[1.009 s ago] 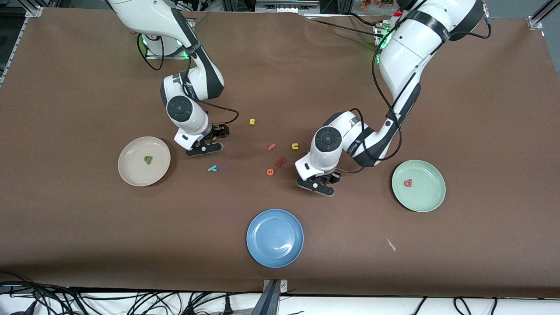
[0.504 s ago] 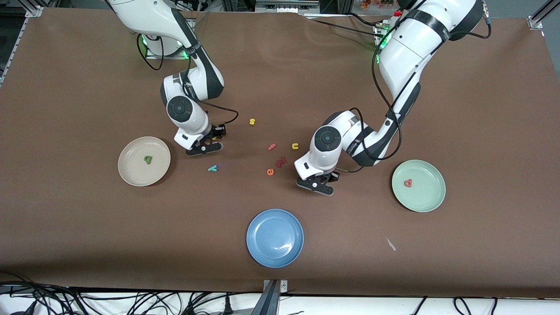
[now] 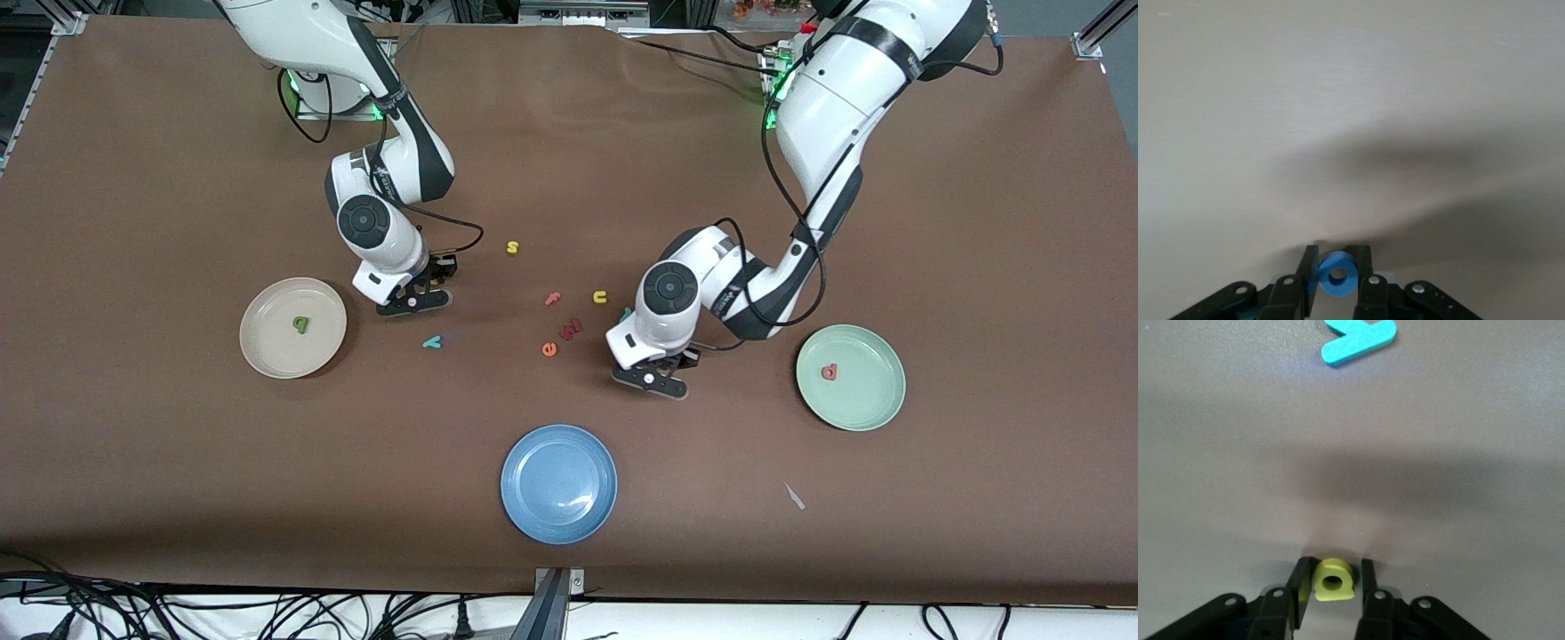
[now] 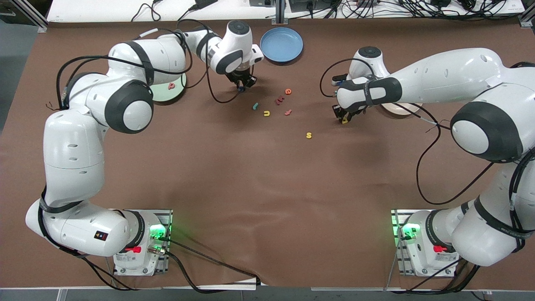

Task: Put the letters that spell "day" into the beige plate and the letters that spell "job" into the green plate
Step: 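Place o on the green plate while the right gripper places d on beige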

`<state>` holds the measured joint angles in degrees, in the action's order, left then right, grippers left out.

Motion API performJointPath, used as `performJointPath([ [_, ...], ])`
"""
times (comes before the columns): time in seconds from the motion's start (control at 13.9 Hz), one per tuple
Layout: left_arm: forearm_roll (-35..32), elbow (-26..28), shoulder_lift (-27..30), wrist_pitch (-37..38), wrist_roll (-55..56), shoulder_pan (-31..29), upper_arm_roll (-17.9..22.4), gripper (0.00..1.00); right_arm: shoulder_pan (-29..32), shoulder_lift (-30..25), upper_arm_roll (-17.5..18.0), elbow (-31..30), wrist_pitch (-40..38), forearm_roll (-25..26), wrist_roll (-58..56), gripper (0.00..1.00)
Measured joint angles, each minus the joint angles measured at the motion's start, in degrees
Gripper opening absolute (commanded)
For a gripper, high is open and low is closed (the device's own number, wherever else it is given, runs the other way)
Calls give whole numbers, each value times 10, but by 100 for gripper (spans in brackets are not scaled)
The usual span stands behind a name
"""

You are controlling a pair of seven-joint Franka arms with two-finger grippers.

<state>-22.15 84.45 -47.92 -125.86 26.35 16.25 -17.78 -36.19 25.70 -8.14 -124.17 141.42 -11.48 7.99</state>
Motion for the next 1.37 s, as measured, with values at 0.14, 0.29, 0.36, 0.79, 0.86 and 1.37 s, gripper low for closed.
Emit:
performJointPath([
  [0.14,0,-2,24,33,-30,-25,0,9,0,0,0,0,0,0,0,28],
  [0.29,0,-2,46,65,-85,-54,1,9,0,-1,0,0,0,0,0,23],
  [0.36,0,-2,53,77,-117,-72,1,9,0,-1,0,0,0,0,0,20],
  [0.79,0,1,58,141,-287,-186,4,5,2,-2,-28,53,-58,0,0,20],
  [0.86,3,6,58,152,-332,-208,4,5,3,-4,-41,66,-72,0,0,20],
  [1.37,58,49,55,160,-487,-292,3,24,9,-15,-167,74,-95,0,-114,22],
])
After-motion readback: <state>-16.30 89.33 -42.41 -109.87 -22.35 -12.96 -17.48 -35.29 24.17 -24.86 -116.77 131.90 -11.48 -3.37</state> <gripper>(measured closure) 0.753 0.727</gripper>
